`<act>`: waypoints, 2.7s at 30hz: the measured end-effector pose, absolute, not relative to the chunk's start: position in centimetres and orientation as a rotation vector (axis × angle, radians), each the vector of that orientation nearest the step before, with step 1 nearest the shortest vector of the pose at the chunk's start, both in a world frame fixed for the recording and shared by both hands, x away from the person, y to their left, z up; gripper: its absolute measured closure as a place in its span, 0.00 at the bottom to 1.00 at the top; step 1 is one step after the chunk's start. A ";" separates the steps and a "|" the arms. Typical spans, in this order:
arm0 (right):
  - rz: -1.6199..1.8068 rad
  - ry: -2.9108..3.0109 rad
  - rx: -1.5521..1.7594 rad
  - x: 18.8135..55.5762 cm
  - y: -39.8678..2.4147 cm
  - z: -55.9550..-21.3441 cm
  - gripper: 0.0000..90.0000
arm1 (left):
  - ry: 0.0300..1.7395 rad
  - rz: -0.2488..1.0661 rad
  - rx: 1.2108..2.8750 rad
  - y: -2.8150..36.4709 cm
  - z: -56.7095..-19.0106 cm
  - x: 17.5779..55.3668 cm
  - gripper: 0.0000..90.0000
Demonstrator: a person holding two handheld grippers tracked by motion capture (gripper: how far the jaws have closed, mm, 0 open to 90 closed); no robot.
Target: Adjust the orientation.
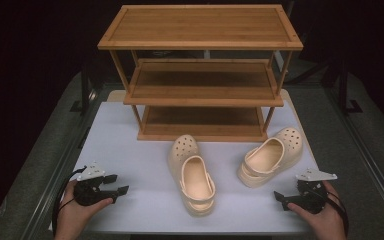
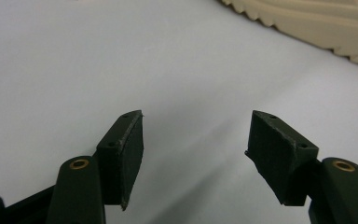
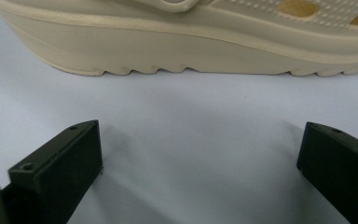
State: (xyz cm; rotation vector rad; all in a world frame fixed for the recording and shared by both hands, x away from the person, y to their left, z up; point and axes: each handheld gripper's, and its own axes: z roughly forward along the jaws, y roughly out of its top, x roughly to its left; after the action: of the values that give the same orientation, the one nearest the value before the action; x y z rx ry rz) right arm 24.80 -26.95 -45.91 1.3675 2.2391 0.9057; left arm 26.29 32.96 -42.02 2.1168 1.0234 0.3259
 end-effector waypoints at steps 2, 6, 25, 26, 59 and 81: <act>0.906 2.239 1.366 24.8 -26.9 -45.9 0.00 | 1.021 0.325 2.116 32.8 -41.8 26.4 0.40; 0.907 2.238 1.366 24.8 -26.9 -45.9 0.00 | 1.014 0.322 2.105 31.9 -41.1 26.9 0.42; 0.908 2.238 1.364 24.8 -27.0 -45.9 0.00 | 0.892 0.283 2.115 26.8 -38.5 28.6 0.43; 0.908 2.238 1.364 24.8 -27.0 -45.9 0.00 | 0.881 0.277 2.114 26.3 -38.3 28.7 0.43; 0.909 2.237 1.363 24.8 -27.0 -45.9 0.00 | 0.767 0.226 2.164 17.2 -39.0 31.6 0.43; 0.909 2.237 1.360 24.8 -27.0 -45.9 0.00 | 0.740 0.292 2.231 20.8 -38.0 31.3 0.81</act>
State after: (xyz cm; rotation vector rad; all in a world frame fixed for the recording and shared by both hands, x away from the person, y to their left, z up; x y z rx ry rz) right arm 24.77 -27.00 -45.94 1.3597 2.2373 0.9087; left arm 31.27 20.76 -38.03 2.2313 0.7397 0.2916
